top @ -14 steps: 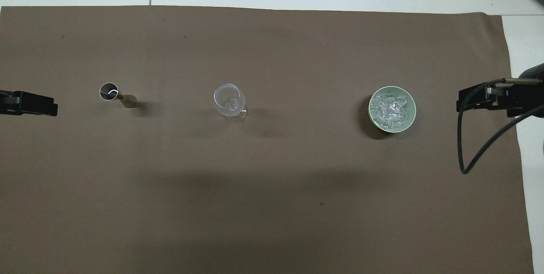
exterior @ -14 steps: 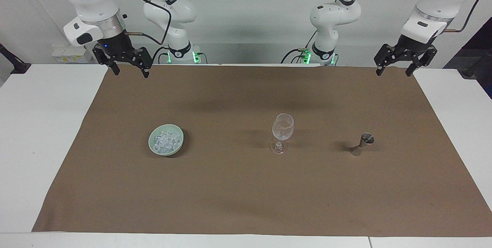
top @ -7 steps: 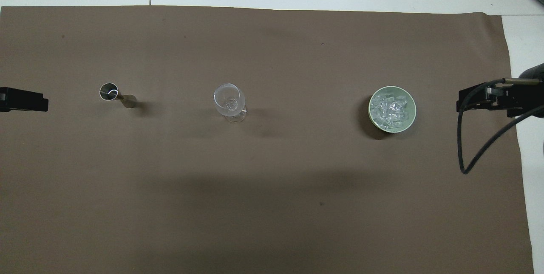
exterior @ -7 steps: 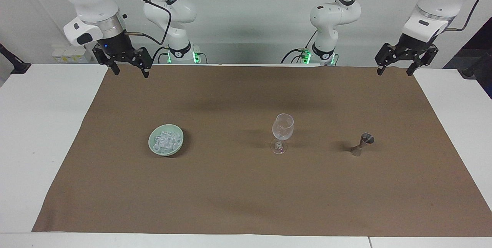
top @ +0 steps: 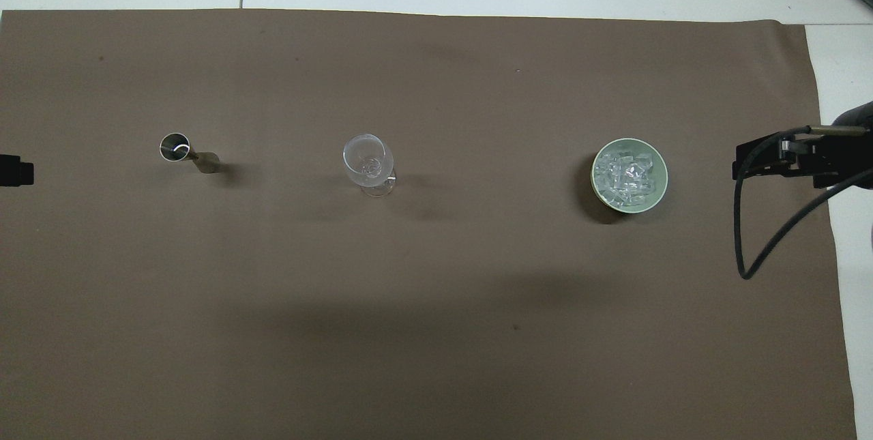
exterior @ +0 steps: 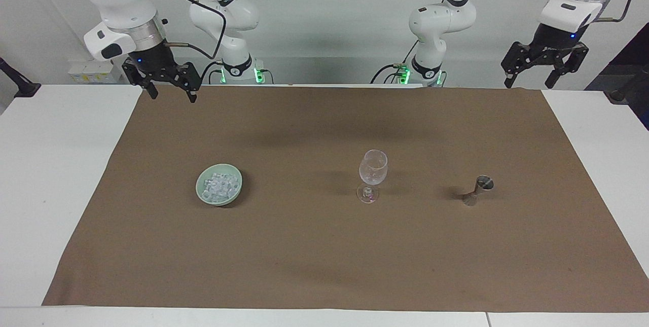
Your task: Pour wine and add ice with both arms
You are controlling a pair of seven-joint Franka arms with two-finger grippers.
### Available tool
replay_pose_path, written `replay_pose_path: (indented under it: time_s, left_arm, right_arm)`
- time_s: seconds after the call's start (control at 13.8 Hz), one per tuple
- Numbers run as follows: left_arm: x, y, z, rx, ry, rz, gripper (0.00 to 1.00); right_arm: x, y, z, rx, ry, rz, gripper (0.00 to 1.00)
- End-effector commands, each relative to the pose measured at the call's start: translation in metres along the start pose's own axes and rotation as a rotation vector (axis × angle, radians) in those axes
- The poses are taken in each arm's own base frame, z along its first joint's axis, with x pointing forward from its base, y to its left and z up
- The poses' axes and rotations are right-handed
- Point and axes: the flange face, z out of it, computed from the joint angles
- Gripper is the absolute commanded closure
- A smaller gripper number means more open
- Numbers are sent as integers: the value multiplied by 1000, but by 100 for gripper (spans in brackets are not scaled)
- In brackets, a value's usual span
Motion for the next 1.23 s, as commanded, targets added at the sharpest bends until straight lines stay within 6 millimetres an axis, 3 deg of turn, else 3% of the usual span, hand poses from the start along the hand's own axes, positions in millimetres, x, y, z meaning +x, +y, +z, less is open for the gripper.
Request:
replay_pose_path:
  time_s: [0.0,0.22,0.58,0.8,1.16]
  left_arm:
    - [-6,-4,-6,6,-9,-11,0]
    - [-7,-9,-19,8,17,-22,0]
    - [-4,-20,-17,2,16,-43,0]
    - [1,-21,3,-2,-23,-42,0]
    - [0,-22,11,-7,-57,-28,0]
  right_arm:
    - [3,2,-1,18,6,-21,0]
    - [3,3,-1,18,6,-18,0]
    - [3,3,-1,18,5,-20,0]
    - [3,3,-1,18,6,-20,0]
    - [3,3,-1,18,6,-20,0]
